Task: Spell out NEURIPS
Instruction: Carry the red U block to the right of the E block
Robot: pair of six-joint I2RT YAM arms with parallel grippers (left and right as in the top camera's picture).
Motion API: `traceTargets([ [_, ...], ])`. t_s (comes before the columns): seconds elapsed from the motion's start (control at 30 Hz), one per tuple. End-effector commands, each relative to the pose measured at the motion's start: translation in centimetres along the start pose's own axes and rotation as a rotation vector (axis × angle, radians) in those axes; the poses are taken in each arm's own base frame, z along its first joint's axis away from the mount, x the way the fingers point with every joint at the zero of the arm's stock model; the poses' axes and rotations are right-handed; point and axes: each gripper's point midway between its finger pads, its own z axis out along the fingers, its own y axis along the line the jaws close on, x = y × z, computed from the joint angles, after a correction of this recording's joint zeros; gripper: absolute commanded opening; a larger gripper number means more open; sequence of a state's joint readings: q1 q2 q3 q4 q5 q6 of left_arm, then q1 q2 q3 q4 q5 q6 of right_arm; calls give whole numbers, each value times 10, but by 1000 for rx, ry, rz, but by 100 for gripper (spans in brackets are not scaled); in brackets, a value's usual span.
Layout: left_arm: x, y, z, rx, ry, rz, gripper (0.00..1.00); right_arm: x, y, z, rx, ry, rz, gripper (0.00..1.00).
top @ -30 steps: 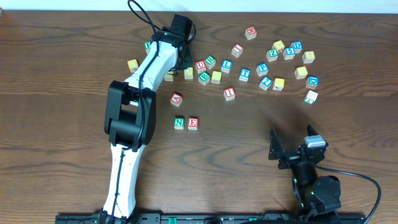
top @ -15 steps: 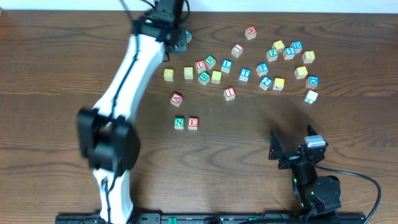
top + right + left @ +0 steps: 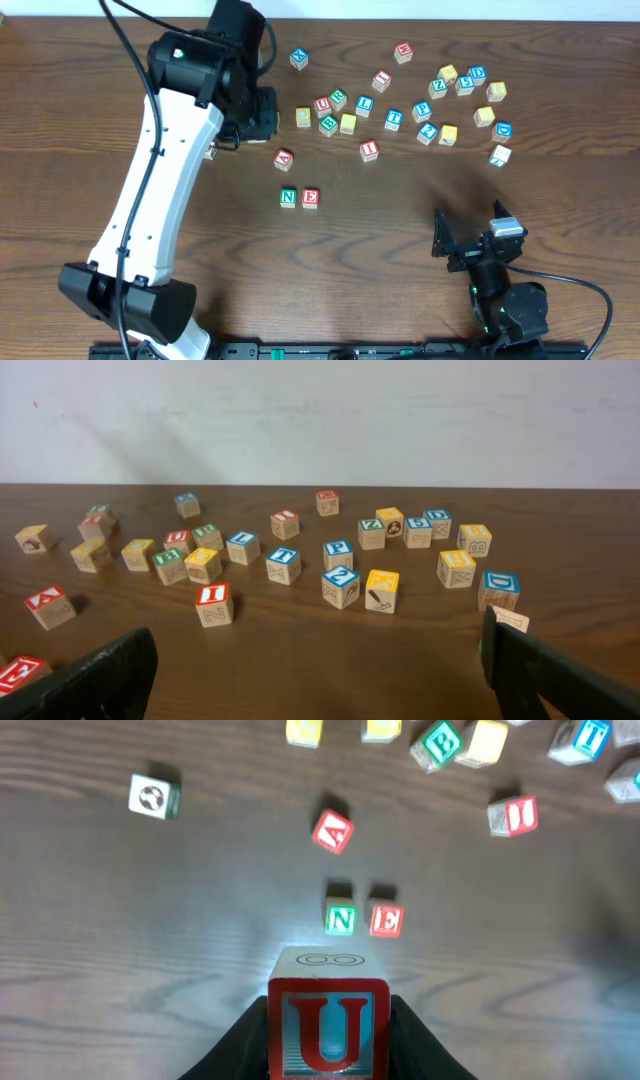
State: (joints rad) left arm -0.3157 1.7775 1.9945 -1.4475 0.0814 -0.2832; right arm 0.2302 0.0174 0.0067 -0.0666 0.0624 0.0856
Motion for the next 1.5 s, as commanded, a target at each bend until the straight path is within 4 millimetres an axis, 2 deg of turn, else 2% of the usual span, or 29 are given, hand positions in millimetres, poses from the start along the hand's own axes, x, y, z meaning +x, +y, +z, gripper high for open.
traceTargets([
  [0.0,22,-20,11,12,69,74,8,1,-2,0,7,3,-12,99],
  [0.2,53,-66,39,28,116,226,7,1,-2,0,6,2,-12,99],
  [0.4,94,-125,88,75,100,410,7,1,-2,0,7,2,-12,99],
  [0.5,105,-139,107,76,72,420,7,1,-2,0,6,2,-12,99],
  [0.67,110,-133,135,-28,-7,323,7,1,-2,0,7,2,-12,99],
  [1.0,122,-120,184,-31,-51,255,7,1,-2,0,6,2,-12,99],
  [1.2,116,-125,193,-12,-91,250,8,1,-2,0,6,3,-12,99],
  [1.47,101,-116,197,-84,-167,244,7,1,-2,0,6,2,-12,99],
])
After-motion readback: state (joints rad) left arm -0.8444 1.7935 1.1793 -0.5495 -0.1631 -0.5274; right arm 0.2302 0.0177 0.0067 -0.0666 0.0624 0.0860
